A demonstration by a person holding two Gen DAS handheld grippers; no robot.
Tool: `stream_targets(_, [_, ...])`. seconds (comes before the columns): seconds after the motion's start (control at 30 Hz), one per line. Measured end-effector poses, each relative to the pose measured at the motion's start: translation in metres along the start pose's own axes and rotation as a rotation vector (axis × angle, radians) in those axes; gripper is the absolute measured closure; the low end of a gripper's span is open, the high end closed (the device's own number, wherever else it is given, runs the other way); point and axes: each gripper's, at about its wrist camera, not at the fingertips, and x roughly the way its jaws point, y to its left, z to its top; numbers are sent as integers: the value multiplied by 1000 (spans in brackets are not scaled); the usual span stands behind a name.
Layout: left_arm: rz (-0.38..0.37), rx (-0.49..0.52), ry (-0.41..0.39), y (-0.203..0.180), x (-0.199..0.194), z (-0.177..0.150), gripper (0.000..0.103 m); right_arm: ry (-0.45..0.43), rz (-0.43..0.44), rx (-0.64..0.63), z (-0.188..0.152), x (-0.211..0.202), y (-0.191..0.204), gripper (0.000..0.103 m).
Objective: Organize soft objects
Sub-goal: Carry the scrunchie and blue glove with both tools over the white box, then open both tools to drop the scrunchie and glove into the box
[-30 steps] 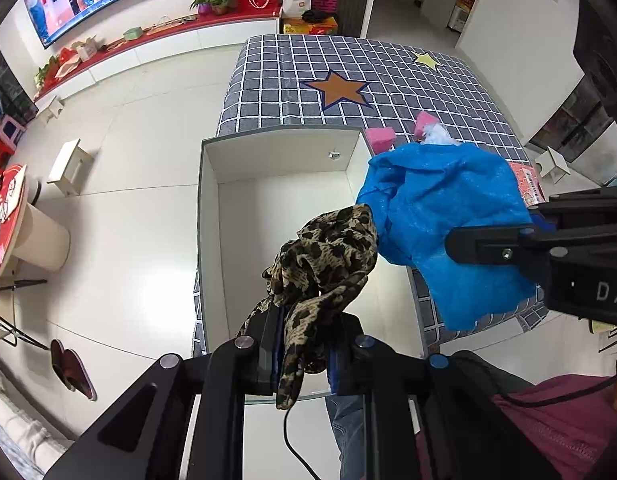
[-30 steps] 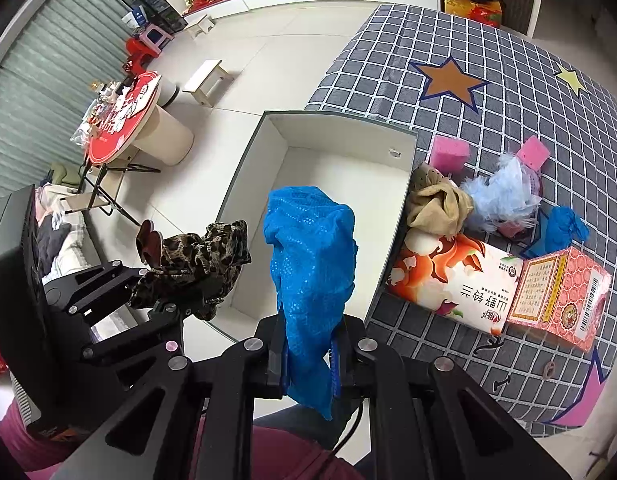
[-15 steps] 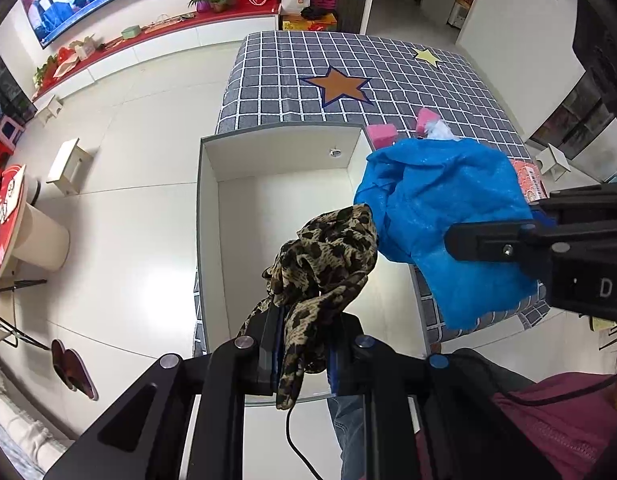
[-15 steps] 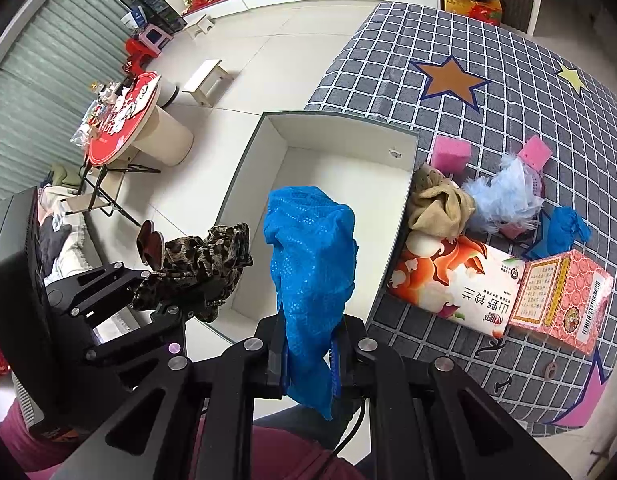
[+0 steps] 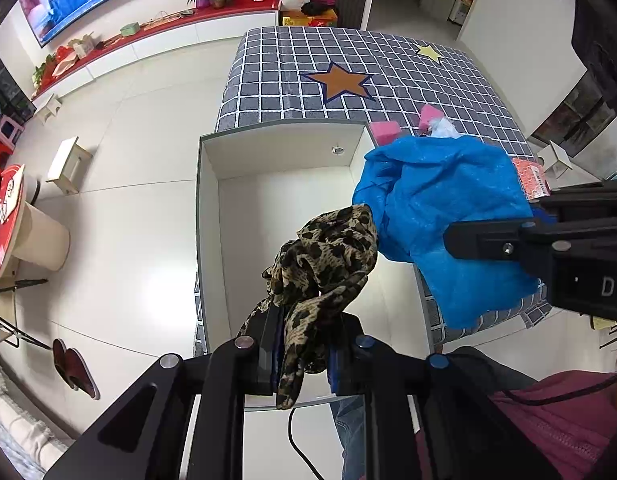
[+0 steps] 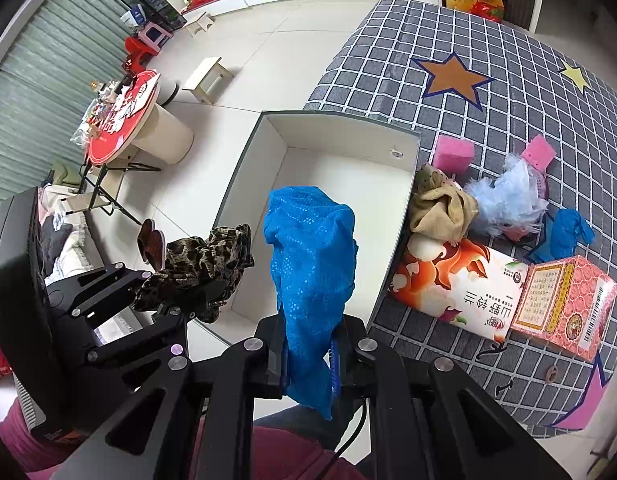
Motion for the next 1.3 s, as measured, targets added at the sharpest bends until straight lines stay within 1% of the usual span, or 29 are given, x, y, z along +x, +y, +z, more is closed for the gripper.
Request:
stream_targets(0.33, [0,-14,7,6,5,3,85,21,15,-6,4,8,4,87])
stream_targets(0.53, [-3,-35,11,12,12,5,85,50,33,-11,7,16,6,87])
stream_targets(0.77, [1,-42,41,13,23,2,83,53,17,-26,12,21,8,87])
stream_targets(0.83, [7,-37,40,11,23,2,78,55,12,-32,12,22,10,87])
stream_targets(0.87, [9,-36,40,11,22,2,70,58,11,-34,12,22,10,87])
stream_targets(0.9, [11,-34,39,11,23,2,57,61,10,-35,12,22,11,87])
stream_targets(0.93, [17,-32,35,10,22,2,50,64,6,-36,12,23,11,87])
stream_targets(0.97, [19,-31,29,10,21,2,37,68,1,-35,12,23,11,86])
stream_targets(1.0, [17,-31,20,9,20,2,25,70,-3,-35,12,23,11,75])
stream_targets(1.03, [11,-34,14,10,19,3,21,69,-5,-34,13,22,10,63])
stream_targets(1.07, [1,-38,7,10,18,3,20,66,-5,-32,13,22,10,31])
stream_targets(1.1, [-8,-41,2,10,17,4,19,58,0,-29,13,20,9,10])
stream_targets(1.17, [-18,-56,-11,12,16,5,11,38,6,-24,14,15,8,9])
stream_targets(1.2, [-26,-62,-17,12,15,6,11,40,-2,-21,14,14,7,7])
stream_targets(1.23, [-41,-72,-24,14,14,6,11,45,-10,-17,15,14,6,1])
stream_targets(1.27, [-53,-81,-32,16,14,7,9,50,-15,-9,15,14,5,0])
stream_targets(1.3, [-73,-93,-39,18,13,9,4,53,-21,-1,14,14,2,0])
